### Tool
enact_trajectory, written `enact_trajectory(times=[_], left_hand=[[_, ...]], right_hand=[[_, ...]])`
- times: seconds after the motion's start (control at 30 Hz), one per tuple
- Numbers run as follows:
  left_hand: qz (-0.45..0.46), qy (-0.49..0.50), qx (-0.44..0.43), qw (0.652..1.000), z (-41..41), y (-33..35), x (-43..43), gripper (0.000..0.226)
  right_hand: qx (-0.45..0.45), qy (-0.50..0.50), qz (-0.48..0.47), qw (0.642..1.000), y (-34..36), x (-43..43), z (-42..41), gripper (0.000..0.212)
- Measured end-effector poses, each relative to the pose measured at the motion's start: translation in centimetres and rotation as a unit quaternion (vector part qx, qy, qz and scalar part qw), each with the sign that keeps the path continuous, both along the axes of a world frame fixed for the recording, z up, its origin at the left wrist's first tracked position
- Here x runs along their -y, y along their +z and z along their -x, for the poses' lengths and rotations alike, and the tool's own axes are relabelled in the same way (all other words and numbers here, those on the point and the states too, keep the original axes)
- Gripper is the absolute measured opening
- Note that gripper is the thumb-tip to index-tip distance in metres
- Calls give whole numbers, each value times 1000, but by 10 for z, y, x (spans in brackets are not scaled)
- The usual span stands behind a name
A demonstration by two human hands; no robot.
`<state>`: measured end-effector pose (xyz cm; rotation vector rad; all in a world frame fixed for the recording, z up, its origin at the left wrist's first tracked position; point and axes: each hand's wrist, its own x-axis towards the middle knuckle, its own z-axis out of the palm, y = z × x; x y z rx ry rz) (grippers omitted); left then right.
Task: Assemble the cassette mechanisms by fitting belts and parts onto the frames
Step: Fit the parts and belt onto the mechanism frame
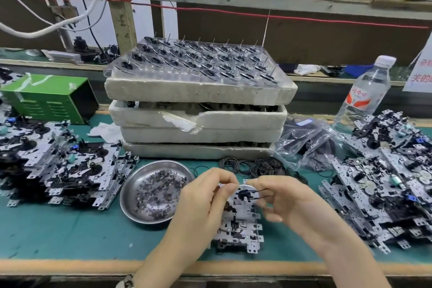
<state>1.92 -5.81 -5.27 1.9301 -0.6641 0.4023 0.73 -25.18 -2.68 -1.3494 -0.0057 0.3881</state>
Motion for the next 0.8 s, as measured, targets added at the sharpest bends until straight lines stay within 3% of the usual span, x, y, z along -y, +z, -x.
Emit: enact_trajectory(times=[0.1, 0.23, 0.63, 0.8], left_hand=[[-85, 18, 148, 985, -8, -7, -6, 11], [-115, 12, 264, 958, -14, -19, -7, 25], [-123, 21, 267, 956, -17, -24, -8, 34], [-102, 0, 234, 967, -17, -26, -9, 26]], right_hand=[[66, 42, 123, 989, 0, 4, -6, 39], [89, 52, 157, 982, -1, 8, -8, 30], [130, 34, 174, 976, -19, 16, -14, 29], [165, 37, 207, 964, -14, 16, -9, 30]])
